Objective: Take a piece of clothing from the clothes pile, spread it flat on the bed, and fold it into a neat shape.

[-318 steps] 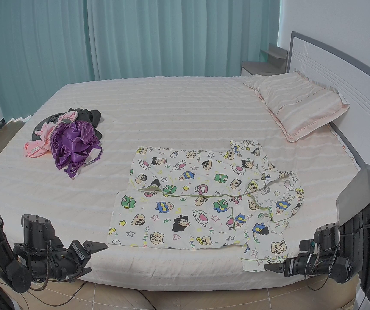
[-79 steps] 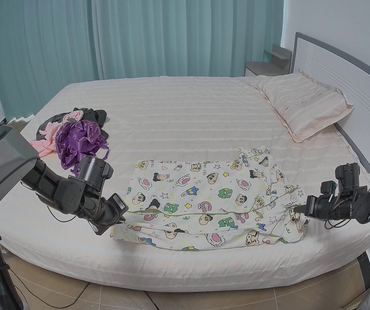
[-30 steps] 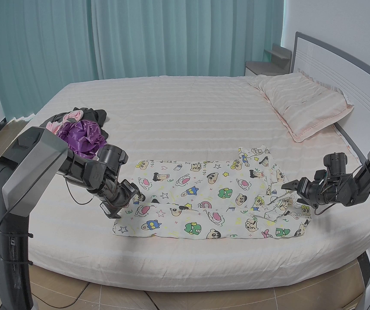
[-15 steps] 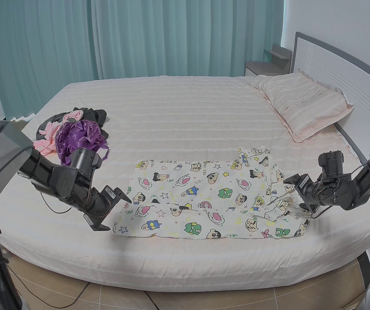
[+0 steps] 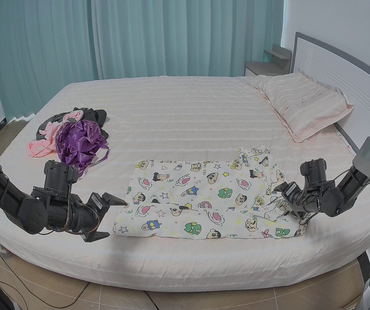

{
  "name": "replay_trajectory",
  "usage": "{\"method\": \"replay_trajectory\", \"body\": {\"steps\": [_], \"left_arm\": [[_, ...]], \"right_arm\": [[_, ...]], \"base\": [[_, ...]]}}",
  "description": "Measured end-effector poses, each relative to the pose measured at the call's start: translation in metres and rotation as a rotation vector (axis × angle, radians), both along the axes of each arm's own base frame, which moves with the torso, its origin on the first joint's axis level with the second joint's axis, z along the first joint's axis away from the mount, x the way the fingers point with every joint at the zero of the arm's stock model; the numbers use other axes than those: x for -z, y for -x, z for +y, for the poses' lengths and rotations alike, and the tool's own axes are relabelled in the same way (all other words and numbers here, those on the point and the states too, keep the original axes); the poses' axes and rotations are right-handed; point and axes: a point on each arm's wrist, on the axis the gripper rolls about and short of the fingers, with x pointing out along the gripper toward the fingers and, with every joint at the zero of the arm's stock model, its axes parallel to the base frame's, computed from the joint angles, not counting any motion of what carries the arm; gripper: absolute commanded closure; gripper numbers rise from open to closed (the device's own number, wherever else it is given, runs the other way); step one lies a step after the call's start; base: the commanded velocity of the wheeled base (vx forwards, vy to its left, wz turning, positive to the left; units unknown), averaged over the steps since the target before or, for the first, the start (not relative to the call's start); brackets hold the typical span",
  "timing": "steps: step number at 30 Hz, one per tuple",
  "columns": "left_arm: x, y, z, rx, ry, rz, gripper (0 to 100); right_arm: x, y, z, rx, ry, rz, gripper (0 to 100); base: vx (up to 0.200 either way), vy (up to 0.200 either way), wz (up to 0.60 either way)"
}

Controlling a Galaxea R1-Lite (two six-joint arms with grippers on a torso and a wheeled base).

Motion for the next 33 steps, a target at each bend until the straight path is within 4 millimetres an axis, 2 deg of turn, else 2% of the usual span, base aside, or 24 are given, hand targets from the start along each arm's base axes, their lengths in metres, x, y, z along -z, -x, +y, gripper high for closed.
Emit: {"method": "replay_trajectory", "body": {"steps": [16, 17, 24, 33], "left_arm": [[0.012, 0.0, -0.001, 0.004, -0.001, 0.024, 0], [0.013, 0.0, -0.001, 0.004, 0.0, 0.023, 0], [0.015, -0.002, -0.001, 0.001, 0.001, 0.014, 0], [0.017, -0.002, 0.0, -0.005, 0.002, 0.016, 0]], "right_arm": [[0.018, -0.017, 0.003, 0.002, 0.008, 0.007, 0], [0.019, -0.018, 0.003, 0.003, 0.008, 0.006, 100], [0.023, -0.025, 0.002, 0.016, 0.022, -0.016, 100], [0.021, -0.015, 0.001, 0.017, 0.03, 0.002, 100]], "base": [[0.0, 0.0, 0.0], [0.0, 0.0, 0.0], [0.0, 0.0, 0.0], [0.0, 0.0, 0.0]]}}
